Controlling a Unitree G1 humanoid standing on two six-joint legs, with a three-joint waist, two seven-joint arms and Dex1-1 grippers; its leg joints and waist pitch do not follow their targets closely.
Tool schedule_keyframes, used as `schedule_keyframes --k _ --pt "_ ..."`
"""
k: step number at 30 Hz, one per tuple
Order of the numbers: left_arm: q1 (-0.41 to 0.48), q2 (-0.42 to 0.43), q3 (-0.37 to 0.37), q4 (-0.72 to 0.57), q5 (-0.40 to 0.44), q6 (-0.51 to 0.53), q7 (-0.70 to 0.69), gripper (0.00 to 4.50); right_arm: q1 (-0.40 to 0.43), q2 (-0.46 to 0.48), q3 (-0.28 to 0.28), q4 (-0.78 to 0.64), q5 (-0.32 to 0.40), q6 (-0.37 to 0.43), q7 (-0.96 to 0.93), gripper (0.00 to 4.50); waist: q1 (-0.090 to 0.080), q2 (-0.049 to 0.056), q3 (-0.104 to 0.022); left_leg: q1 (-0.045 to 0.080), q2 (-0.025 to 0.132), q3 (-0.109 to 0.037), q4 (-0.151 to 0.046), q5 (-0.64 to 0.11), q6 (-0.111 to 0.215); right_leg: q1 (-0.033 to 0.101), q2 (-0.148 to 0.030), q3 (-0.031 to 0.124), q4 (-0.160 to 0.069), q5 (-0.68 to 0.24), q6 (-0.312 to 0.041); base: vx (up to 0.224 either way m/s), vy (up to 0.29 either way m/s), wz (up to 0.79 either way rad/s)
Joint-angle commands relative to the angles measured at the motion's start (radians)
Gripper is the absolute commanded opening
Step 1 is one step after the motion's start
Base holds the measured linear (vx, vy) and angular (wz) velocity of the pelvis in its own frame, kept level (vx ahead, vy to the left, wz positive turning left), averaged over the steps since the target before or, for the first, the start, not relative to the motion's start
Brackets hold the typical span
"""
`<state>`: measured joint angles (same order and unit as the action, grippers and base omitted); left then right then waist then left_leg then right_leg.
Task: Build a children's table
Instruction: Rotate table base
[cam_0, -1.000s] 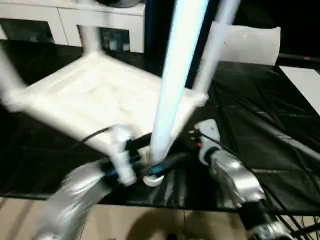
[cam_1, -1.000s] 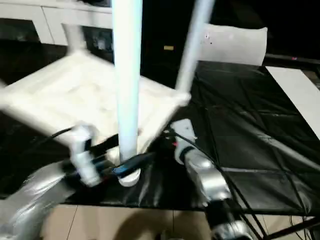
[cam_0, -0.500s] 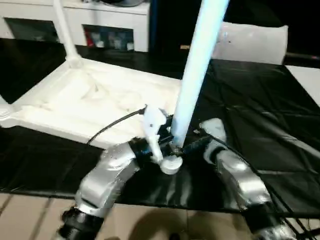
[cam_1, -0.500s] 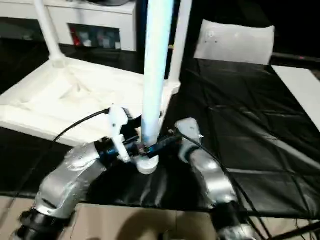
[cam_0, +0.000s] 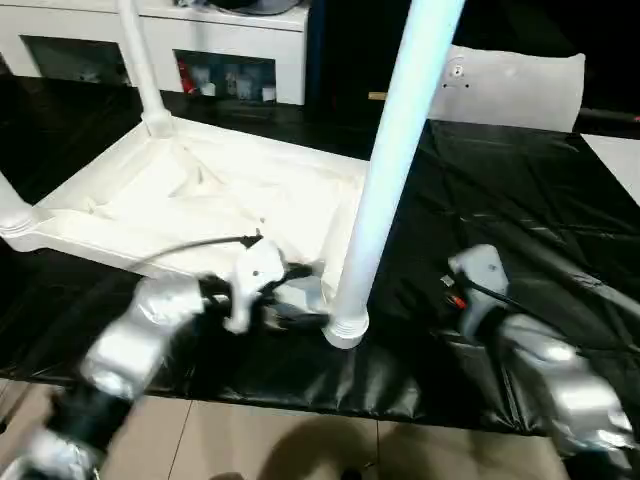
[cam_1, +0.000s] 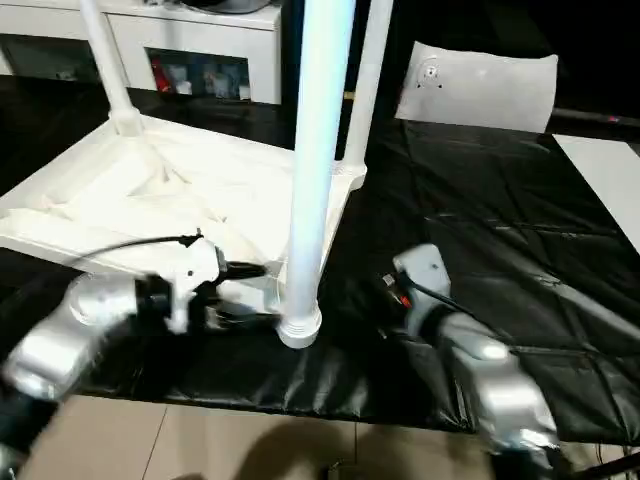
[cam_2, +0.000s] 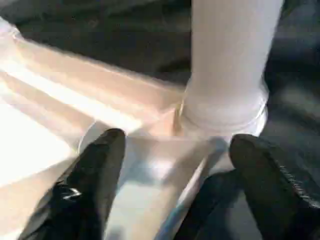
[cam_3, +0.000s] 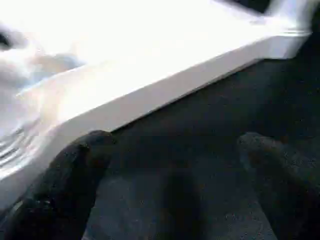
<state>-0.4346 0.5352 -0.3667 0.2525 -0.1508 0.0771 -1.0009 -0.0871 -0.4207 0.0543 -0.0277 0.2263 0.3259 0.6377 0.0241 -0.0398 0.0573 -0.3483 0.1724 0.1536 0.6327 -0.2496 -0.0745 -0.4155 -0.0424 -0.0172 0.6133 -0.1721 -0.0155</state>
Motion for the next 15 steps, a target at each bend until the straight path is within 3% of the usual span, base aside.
schedule_keyframes --k 1,5,6,7,13,15 --pt "-0.03 0.011 -0.021 0.049 0.046 -0.039 -0.021 3.35 0.012 -0.031 0.01 -0.053 0.023 0.016 0.06 4.5 0.004 0.012 -0.058 -0.002 0.043 -0.006 -0.091 -0.106 0.03 0.061 -0.076 0.043 -0.068 -0.189 -0.181 0.0 0.0 0.0" --pt "-0.113 0.032 -0.055 0.165 0.088 -0.07 -0.084 2.97 0.064 -0.101 0.025 -0.143 0.072 0.031 0.166 4.5 0.015 0.015 -0.058 0.0 0.046 -0.007 -0.091 -0.095 0.037 0.061 -0.082 0.043 -0.065 -0.169 -0.202 0.0 0.0 0.0" --pt "-0.132 0.033 -0.058 0.195 0.094 -0.085 -0.105 2.97 0.075 -0.114 0.026 -0.165 0.084 0.039 0.184 4.5 0.015 0.011 -0.059 -0.003 0.046 -0.008 -0.09 -0.095 0.033 0.064 -0.083 0.042 -0.064 -0.174 -0.206 0.0 0.0 0.0" --pt "-0.146 0.032 -0.061 0.22 0.1 -0.1 -0.12 2.84 0.082 -0.123 0.027 -0.181 0.094 0.047 0.196 4.5 0.016 0.016 -0.058 -0.002 0.047 -0.008 -0.091 -0.099 0.032 0.061 -0.084 0.042 -0.065 -0.184 -0.21 0.0 0.0 0.0" --pt "-0.217 0.009 -0.066 0.346 0.12 -0.164 -0.186 2.39 0.115 -0.166 0.037 -0.268 0.172 0.122 0.272 4.5 0.021 0.014 -0.059 -0.001 0.05 -0.009 -0.09 -0.108 0.029 0.063 -0.088 0.043 -0.066 -0.198 -0.215 0.0 0.0 0.0" --pt "-0.243 -0.007 -0.065 0.399 0.119 -0.192 -0.219 2.26 0.123 -0.179 0.041 -0.29 0.191 0.139 0.295 4.5 0.023 0.008 -0.059 -0.002 0.048 -0.008 -0.089 -0.109 0.031 0.063 -0.088 0.043 -0.07 -0.216 -0.21 0.0 0.0 0.0"
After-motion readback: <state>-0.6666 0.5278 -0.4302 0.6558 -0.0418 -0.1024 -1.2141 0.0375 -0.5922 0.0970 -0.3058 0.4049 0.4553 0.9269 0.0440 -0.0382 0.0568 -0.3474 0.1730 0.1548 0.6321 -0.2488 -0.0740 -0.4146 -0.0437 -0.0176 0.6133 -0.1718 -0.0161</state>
